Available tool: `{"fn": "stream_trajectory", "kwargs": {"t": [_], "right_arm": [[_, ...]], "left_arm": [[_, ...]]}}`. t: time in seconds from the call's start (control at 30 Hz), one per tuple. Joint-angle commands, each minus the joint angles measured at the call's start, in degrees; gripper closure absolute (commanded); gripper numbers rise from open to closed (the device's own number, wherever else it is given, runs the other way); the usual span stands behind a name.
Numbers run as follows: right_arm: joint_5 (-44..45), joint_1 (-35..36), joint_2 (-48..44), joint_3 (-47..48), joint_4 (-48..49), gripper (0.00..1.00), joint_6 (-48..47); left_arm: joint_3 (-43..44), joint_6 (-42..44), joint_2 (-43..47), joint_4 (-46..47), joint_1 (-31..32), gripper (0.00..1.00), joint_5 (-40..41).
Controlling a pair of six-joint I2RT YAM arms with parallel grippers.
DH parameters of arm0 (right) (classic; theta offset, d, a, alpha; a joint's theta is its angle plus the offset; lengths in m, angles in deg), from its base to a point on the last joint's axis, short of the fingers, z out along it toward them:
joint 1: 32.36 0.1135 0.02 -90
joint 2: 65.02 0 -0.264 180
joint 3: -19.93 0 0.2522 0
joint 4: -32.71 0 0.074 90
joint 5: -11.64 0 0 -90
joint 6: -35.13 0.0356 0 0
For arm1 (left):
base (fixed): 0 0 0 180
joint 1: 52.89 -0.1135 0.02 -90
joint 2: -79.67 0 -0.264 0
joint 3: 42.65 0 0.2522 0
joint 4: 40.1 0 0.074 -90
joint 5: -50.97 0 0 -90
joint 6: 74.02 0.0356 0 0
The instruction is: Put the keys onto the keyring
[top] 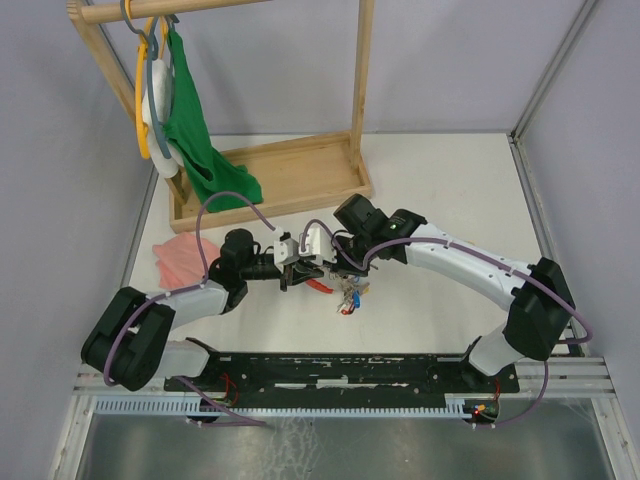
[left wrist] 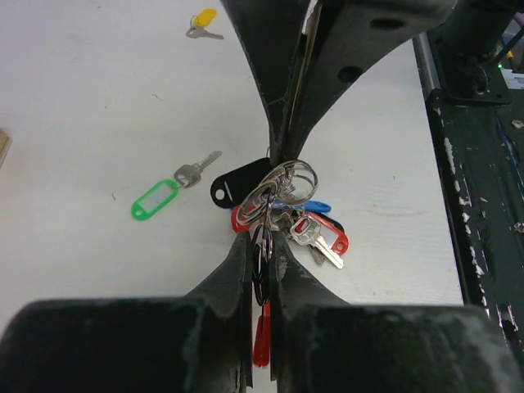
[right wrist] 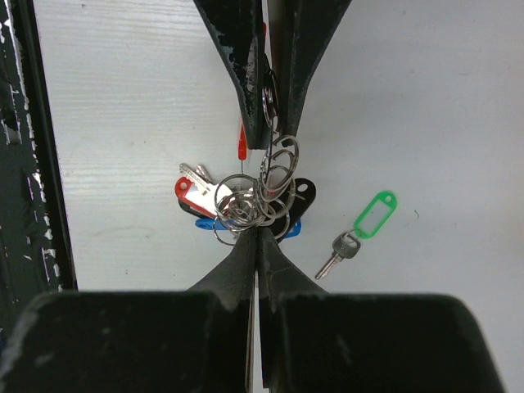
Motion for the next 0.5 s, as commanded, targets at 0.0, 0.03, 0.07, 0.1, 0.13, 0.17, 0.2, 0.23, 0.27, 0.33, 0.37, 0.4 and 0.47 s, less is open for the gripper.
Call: {"fn": "stream_trajectory", "kwargs": {"t": [0.0,0.03,0.07,0.1,0.13,0.17,0.2,0.23,0.27,0.33,0.37,0.4,0.47], "right_arm": [[5.51,0.03,-0.37,-3.24,4.75,0.98,2.29],[6.73,0.07,-0.7,-4.0,5.44,0.98,3.07],[7.83,0.08,-0.83,-4.7,6.11,0.98,4.07],[8.67,0.07,-1.11,-5.12,6.81,0.98,5.17],[9.41,0.0,-1.39,-5.62,7.53,0.98,6.3],[10.16,-0.01,-1.71,-6.11,8.57,0.98,7.62],[10.75,-0.13,-2.27,-6.63,9.63,0.98,8.74],[10.91,-0.29,-2.87,-7.3,11.12,0.98,10.13],[11.03,-0.52,-3.79,-8.0,12.83,0.98,11.85],[11.38,-1.13,-5.9,-9.97,17.12,0.97,15.79],[11.75,-1.54,-7.21,-11.14,19.26,0.95,17.92],[12.53,-2.08,-8.34,-12.17,21.29,0.93,20.49],[14.32,-3.45,-10.49,-13.99,24.44,0.87,25.83]], "left_arm": [[-1.88,0.89,5.08,5.26,-0.04,0.97,1.46],[-3.12,-0.22,6.04,7.39,-0.06,0.97,2.37],[-4.54,-1.48,6.92,9.96,0.01,0.97,3.58],[-5.91,-2.78,7.74,12.39,-0.06,0.97,4.87],[-7.1,-3.79,8.48,14.37,0.01,0.97,5.97],[-8.15,-4.69,9.08,15.93,0.03,0.97,7.04],[-8.92,-5.41,9.67,16.93,0.01,0.97,8.04],[-9.5,-5.82,10.18,17.29,0.0,0.97,9.09],[-9.95,-6.0,10.6,17.49,0.02,0.97,9.99],[-11.24,-6.33,11.48,18.22,0.0,0.97,11.59],[-11.9,-6.52,11.91,18.83,-0.02,0.97,12.22],[-12.54,-6.78,12.28,19.74,0.0,0.97,12.77],[-13.77,-7.09,12.99,21.76,-0.03,0.97,13.45]]}}
